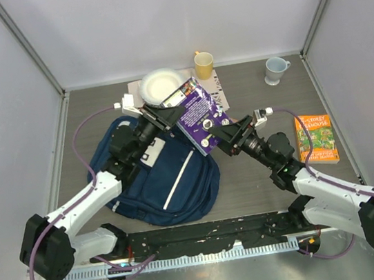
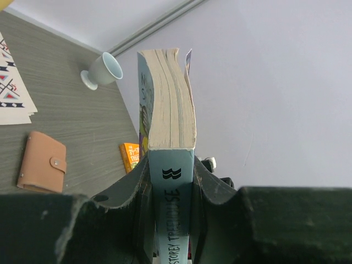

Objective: Pack the student bag
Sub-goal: Pick up the book from the center of the board.

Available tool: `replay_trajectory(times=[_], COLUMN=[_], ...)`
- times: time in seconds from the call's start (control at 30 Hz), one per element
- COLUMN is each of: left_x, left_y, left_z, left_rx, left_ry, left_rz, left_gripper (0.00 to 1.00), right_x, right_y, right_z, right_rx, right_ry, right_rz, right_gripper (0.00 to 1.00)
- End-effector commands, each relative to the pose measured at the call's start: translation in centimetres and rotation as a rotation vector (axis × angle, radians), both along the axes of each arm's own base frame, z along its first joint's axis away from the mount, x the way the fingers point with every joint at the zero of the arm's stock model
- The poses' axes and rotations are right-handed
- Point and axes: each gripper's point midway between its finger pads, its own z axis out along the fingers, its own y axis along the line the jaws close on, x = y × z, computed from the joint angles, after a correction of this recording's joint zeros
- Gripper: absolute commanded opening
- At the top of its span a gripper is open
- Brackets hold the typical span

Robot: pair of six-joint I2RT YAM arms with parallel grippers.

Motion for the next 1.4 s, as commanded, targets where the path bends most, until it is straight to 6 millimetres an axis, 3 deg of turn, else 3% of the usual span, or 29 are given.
replay_trajectory(times=[0.0, 0.17, 0.7, 0.8, 0.9, 0.93, 1.0, 1.03, 1.1, 1.13, 1.17, 1.2, 1.23, 1.27, 1.3, 1.37], left_x=[-1.5, -1.7, -1.7, -1.6, -1.7, -1.7, -1.9, -2.0, -2.1, -2.3, -2.4, -2.6, -2.3, -2.5, -3.3, -4.2], left_y=[0.8, 0.9, 0.5, 0.5, 0.4, 0.4, 0.1, 0.1, 0.1, 0.2, 0.6, 1.3, 2.4, 3.0, 4.0, 4.7], left_z=[4.2, 3.7, 1.3, 0.7, -0.4, -0.7, -1.9, -2.2, -4.4, -5.5, -5.4, -8.9, -10.1, -10.1, -12.5, -13.0], left_rx=[-0.136, -0.15, -0.189, -0.186, -0.169, -0.159, -0.113, -0.093, 0.007, 0.058, 0.095, 0.21, 0.311, 0.363, 0.465, 0.552], left_ry=[-0.1, -0.091, -0.021, -0.006, 0.02, 0.03, 0.052, 0.056, 0.092, 0.111, 0.111, 0.225, 0.226, 0.228, 0.29, 0.257], left_rz=[-0.023, -0.026, -0.049, -0.048, -0.05, -0.054, -0.066, -0.07, -0.069, -0.067, -0.054, -0.032, 0.016, 0.031, 0.031, 0.022], left_gripper=[0.0, 0.0, 0.0, 0.0, 0.0, 0.02, 0.15, 0.34, 0.51, 0.73, 0.84, 0.94, 1.0, 1.0, 1.0, 1.0], right_x=[0.4, 0.3, 0.3, 0.1, 0.1, 0.1, -0.1, -0.1, 0.3, 0.0, 0.2, 1.3, 0.9, 1.1, 1.7, 1.4], right_y=[-1.0, -1.9, -1.3, -1.2, -1.4, -1.4, -1.5, -1.6, -1.8, -2.4, -2.7, -3.7, -4.8, -5.8, -7.4, -9.8], right_z=[3.5, 3.9, 6.1, 6.3, 6.3, 6.2, 6.3, 6.4, 5.2, 6.1, 5.7, 3.4, 4.7, 4.5, 1.9, 2.9], right_rx=[0.11, 0.123, 0.162, 0.166, 0.148, 0.14, 0.121, 0.112, 0.044, 0.039, -0.003, -0.101, -0.129, -0.165, -0.271, -0.335], right_ry=[-0.114, -0.144, -0.228, -0.24, -0.247, -0.247, -0.258, -0.262, -0.242, -0.257, -0.246, -0.167, -0.203, -0.185, -0.092, -0.095], right_rz=[-0.065, -0.107, -0.081, -0.071, -0.084, -0.089, -0.091, -0.093, -0.123, -0.144, -0.167, -0.242, -0.282, -0.333, -0.409, -0.503], right_gripper=[0.78, 0.58, 0.56, 0.51, 0.22, 0.01, 0.01, 0.01, 0.01, 0.01, 0.01, 0.01, 0.01, 0.01, 0.01, 0.01])
